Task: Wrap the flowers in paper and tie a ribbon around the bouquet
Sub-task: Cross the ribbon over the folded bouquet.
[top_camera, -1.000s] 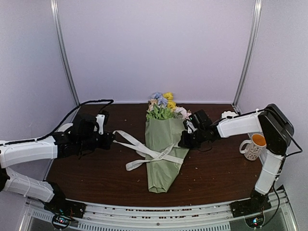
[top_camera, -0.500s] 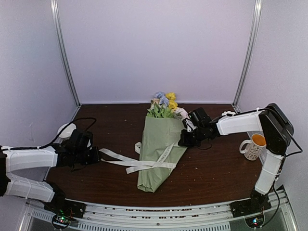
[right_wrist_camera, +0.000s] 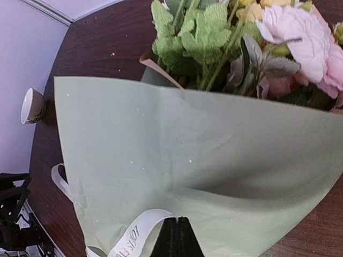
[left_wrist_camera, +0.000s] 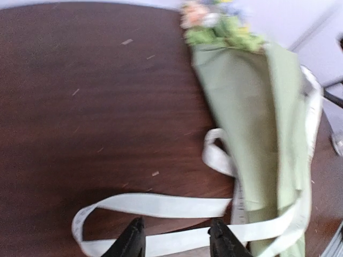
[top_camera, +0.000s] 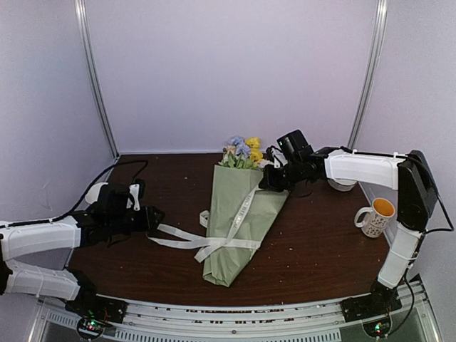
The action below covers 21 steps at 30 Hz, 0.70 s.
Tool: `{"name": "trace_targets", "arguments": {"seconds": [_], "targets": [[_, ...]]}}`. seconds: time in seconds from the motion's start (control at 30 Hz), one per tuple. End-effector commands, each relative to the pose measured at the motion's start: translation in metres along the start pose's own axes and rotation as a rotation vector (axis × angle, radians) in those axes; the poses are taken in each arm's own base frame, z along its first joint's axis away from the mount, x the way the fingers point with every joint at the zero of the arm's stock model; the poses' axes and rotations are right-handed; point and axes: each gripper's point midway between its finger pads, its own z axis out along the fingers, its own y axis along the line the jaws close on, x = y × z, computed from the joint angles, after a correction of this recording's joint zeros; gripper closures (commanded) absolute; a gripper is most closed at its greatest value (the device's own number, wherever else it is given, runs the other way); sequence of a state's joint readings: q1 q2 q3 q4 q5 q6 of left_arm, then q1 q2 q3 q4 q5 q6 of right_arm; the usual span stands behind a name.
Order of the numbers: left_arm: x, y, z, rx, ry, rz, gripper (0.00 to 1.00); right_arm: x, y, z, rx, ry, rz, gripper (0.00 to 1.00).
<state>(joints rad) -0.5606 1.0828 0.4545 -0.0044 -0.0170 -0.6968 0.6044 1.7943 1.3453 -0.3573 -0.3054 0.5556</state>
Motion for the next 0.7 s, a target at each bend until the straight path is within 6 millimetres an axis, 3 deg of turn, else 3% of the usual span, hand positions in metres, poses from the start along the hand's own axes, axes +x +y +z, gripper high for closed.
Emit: {"name": "trace_targets", "arguments": {"seconds": [0.0, 0.1, 0.17, 0.37, 0.53, 0.67], "targets": [[-0.042, -0.127, -0.035, 0.365, -0.187, 0.512, 0.56, -0.031, -0.002, -0.017, 0.037, -0.059, -0.016, 1.00], [-0.017, -0.181, -0.042, 0.510, -0.154, 0.773, 0.50, -0.036, -0.010, -0.010, 0.054, -0.045, 0.003, 1.00], [0.016, -0.198, -0.029, 0.585, -0.047, 0.909, 0.45, -0.037, -0.014, -0.005, 0.066, -0.042, 0.012, 1.00], [0.070, -0.198, 0.022, 0.534, 0.174, 1.199, 0.39, -0.039, -0.025, -0.001, 0.104, -0.041, 0.025, 1.00], [0.084, -0.185, 0.059, 0.423, 0.262, 1.345, 0.40, -0.029, -0.030, -0.003, 0.110, -0.028, 0.021, 1.00], [0.083, -0.172, 0.084, 0.295, 0.318, 1.399, 0.44, -0.019, -0.031, -0.006, 0.095, -0.024, 0.030, 1.00]]}}
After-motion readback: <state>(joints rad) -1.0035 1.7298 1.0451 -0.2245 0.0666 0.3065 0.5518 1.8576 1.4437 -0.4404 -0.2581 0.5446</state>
